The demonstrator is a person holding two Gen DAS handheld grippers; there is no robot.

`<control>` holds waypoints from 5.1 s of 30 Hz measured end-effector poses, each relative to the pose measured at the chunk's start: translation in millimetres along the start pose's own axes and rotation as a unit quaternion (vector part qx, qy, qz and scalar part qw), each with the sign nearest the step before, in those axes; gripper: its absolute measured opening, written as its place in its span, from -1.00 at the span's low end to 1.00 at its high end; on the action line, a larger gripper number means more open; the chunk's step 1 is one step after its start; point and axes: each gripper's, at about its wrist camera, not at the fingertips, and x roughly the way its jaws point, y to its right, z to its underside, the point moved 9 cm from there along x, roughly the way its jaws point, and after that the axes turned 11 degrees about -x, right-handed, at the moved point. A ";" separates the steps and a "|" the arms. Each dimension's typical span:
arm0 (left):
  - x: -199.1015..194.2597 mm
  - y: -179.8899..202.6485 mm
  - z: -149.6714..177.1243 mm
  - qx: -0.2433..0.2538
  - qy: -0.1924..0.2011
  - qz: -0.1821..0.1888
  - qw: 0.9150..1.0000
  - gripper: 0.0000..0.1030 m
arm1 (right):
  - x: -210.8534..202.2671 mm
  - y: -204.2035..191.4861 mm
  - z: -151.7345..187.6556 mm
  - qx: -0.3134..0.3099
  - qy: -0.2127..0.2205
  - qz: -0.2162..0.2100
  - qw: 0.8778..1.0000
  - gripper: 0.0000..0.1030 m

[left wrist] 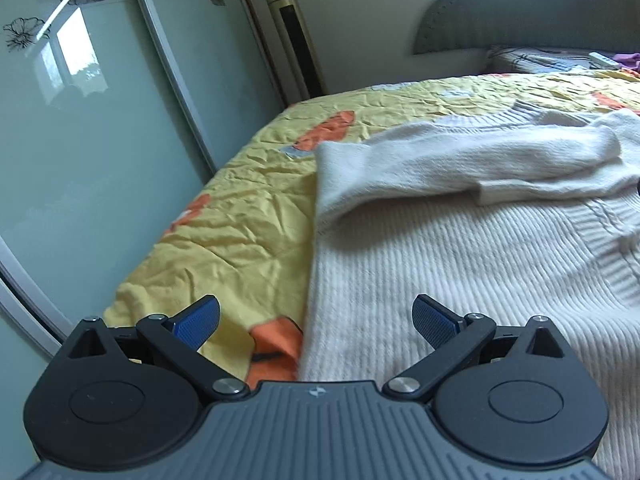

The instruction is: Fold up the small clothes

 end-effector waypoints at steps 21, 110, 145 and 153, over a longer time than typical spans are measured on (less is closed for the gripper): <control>-24.2 7.4 33.3 0.120 0.083 -0.108 0.983 1.00 | -84.0 22.7 98.5 0.070 0.004 0.036 0.997 1.00; -59.6 18.8 -84.4 -0.148 0.039 0.187 0.970 -0.58 | -97.3 32.5 -20.8 0.160 0.155 -0.126 0.967 -0.73; 95.4 62.0 -126.0 -0.150 -0.047 0.127 0.979 -0.54 | 57.3 102.3 -34.8 0.227 0.087 -0.083 0.966 -0.67; 110.9 57.3 -123.1 -0.202 -0.082 0.135 0.966 -0.46 | 67.6 103.9 -36.6 0.253 0.085 -0.082 0.960 -0.58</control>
